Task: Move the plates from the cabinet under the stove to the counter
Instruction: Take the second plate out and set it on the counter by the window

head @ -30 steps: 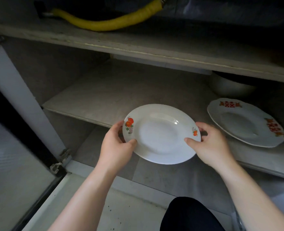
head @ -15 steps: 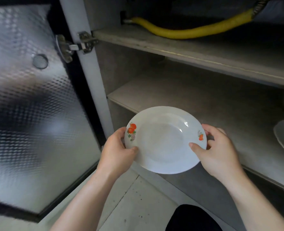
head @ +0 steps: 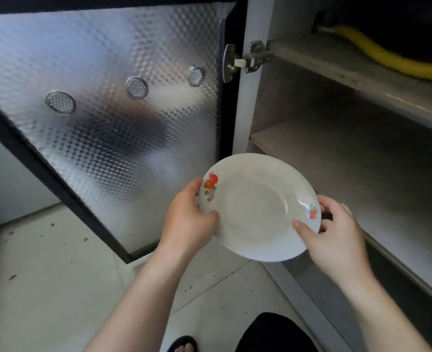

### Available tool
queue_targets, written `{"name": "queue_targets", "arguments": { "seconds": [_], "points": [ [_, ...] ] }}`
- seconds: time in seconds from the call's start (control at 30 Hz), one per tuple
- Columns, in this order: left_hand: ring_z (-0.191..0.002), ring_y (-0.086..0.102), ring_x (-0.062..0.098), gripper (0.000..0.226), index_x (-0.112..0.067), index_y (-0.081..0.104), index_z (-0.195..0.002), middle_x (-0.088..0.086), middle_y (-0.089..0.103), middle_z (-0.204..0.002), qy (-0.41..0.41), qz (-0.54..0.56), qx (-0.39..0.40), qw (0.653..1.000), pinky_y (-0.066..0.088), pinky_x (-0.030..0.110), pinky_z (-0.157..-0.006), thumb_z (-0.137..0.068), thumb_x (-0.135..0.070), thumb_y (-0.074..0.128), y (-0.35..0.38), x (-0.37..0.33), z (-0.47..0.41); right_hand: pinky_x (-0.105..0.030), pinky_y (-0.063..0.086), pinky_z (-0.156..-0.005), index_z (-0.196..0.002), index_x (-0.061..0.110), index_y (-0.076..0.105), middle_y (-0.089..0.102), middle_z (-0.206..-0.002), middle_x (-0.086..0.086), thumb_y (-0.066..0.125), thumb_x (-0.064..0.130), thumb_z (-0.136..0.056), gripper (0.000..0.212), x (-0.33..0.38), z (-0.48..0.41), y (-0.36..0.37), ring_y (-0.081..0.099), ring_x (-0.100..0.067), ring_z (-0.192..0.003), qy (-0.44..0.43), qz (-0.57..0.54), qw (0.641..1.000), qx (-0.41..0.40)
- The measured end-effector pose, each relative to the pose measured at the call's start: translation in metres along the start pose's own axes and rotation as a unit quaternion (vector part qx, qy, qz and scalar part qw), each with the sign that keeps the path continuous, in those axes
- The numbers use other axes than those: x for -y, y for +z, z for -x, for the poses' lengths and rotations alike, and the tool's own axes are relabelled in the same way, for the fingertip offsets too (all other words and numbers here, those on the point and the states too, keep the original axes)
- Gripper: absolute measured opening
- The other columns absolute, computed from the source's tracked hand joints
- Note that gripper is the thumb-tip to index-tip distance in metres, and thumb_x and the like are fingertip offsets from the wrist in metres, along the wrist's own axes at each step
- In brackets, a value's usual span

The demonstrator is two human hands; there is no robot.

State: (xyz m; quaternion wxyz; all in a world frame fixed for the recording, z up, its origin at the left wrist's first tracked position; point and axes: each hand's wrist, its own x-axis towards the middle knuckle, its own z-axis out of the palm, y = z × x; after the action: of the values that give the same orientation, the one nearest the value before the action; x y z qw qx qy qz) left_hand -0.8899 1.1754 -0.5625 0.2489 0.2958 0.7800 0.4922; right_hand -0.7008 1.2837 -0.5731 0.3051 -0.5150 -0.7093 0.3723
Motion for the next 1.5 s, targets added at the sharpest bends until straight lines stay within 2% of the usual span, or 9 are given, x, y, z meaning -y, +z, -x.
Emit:
{"name": "queue_targets", "arguments": {
  "seconds": [0.37, 0.5, 0.6, 0.7, 0.87, 0.97, 1.17, 1.33, 1.5],
  "points": [
    [-0.062, 0.055, -0.021, 0.058, -0.038, 0.052, -0.113, -0.033, 0.053, -0.081, -0.096, 0.039, 0.000, 0.995, 0.040, 0.001, -0.046, -0.071, 0.002, 0.060, -0.079, -0.042, 0.023, -0.017, 0.046, -0.063, -0.118, 0.023, 0.053, 0.053, -0.118, 0.000, 0.073, 0.006, -0.075, 0.050, 0.093, 0.027, -0.009, 0.061, 0.006, -0.068, 0.052, -0.032, 0.996, 0.070],
    [-0.080, 0.063, -0.001, 0.057, -0.034, 0.059, -0.114, -0.028, 0.059, -0.087, -0.139, 0.005, -0.009, 0.990, 0.051, 0.021, -0.071, -0.066, -0.003, 0.062, -0.133, -0.094, 0.050, -0.022, 0.050, -0.068, -0.118, 0.025, 0.053, 0.055, -0.117, -0.002, 0.072, 0.005, -0.075, 0.051, 0.167, 0.049, -0.031, 0.064, -0.001, -0.075, 0.084, -0.058, 0.989, 0.107],
    [-0.070, 0.062, -0.006, 0.053, -0.043, 0.059, -0.091, -0.035, 0.062, -0.074, -0.163, -0.004, -0.019, 0.986, 0.050, 0.013, -0.060, -0.068, 0.004, 0.061, -0.176, -0.151, 0.078, -0.020, 0.052, -0.065, -0.107, 0.039, 0.049, 0.055, -0.113, 0.004, 0.071, 0.006, -0.075, 0.051, 0.231, 0.069, -0.064, 0.064, 0.003, -0.077, 0.085, -0.060, 0.985, 0.139],
    [-0.070, 0.063, -0.002, 0.058, -0.053, 0.053, -0.079, -0.040, 0.060, -0.075, -0.185, -0.005, -0.024, 0.983, 0.053, 0.021, -0.064, -0.067, 0.003, 0.062, -0.217, -0.223, 0.109, -0.025, 0.055, -0.066, -0.105, 0.043, 0.048, 0.055, -0.112, 0.006, 0.072, 0.010, -0.075, 0.051, 0.299, 0.083, -0.110, 0.065, -0.001, -0.077, 0.095, -0.058, 0.980, 0.162],
    [-0.077, 0.067, 0.009, 0.063, -0.053, 0.052, -0.086, -0.025, 0.062, -0.090, -0.147, 0.025, -0.035, 0.988, 0.056, 0.027, -0.068, -0.068, 0.006, 0.065, -0.263, -0.343, 0.150, -0.016, 0.052, -0.059, -0.105, 0.051, 0.046, 0.055, -0.110, 0.015, 0.074, 0.019, -0.075, 0.052, 0.400, 0.094, -0.198, 0.062, 0.005, -0.083, 0.062, -0.057, 0.983, 0.164],
    [-0.061, 0.064, -0.003, 0.061, -0.041, 0.055, -0.097, -0.024, 0.063, -0.092, -0.118, 0.079, -0.043, 0.989, 0.052, 0.014, -0.055, -0.069, 0.012, 0.063, -0.273, -0.402, 0.169, -0.024, 0.054, -0.069, -0.112, 0.042, 0.049, 0.054, -0.108, 0.016, 0.073, 0.015, -0.076, 0.051, 0.441, 0.099, -0.249, 0.064, -0.005, -0.085, 0.021, -0.066, 0.989, 0.134],
    [-0.069, 0.066, -0.001, 0.059, -0.030, 0.060, -0.113, -0.015, 0.066, -0.106, -0.055, 0.159, -0.033, 0.985, 0.050, 0.013, -0.054, -0.072, 0.011, 0.063, -0.271, -0.473, 0.207, -0.015, 0.051, -0.063, -0.096, 0.052, 0.048, 0.057, -0.106, 0.015, 0.073, 0.012, -0.075, 0.051, 0.473, 0.119, -0.324, 0.062, 0.006, -0.082, -0.035, -0.110, 0.991, 0.069],
    [-0.071, 0.067, -0.002, 0.056, -0.040, 0.060, -0.097, -0.015, 0.067, -0.107, -0.060, 0.196, -0.030, 0.978, 0.050, 0.015, -0.052, -0.073, 0.010, 0.064, -0.267, -0.494, 0.237, -0.012, 0.050, -0.054, -0.095, 0.047, 0.052, 0.063, -0.106, 0.007, 0.074, 0.011, -0.074, 0.047, 0.470, 0.137, -0.357, 0.066, 0.000, -0.073, -0.032, -0.147, 0.987, 0.060],
    [-0.069, 0.067, 0.002, 0.062, -0.025, 0.057, -0.125, -0.009, 0.065, -0.116, -0.063, 0.173, -0.009, 0.983, 0.051, 0.017, -0.055, -0.073, 0.008, 0.064, -0.265, -0.497, 0.252, -0.017, 0.052, -0.056, -0.099, 0.045, 0.052, 0.063, -0.104, 0.009, 0.074, 0.012, -0.074, 0.047, 0.467, 0.152, -0.370, 0.066, -0.002, -0.072, -0.031, -0.144, 0.988, 0.055]
  ]
}}
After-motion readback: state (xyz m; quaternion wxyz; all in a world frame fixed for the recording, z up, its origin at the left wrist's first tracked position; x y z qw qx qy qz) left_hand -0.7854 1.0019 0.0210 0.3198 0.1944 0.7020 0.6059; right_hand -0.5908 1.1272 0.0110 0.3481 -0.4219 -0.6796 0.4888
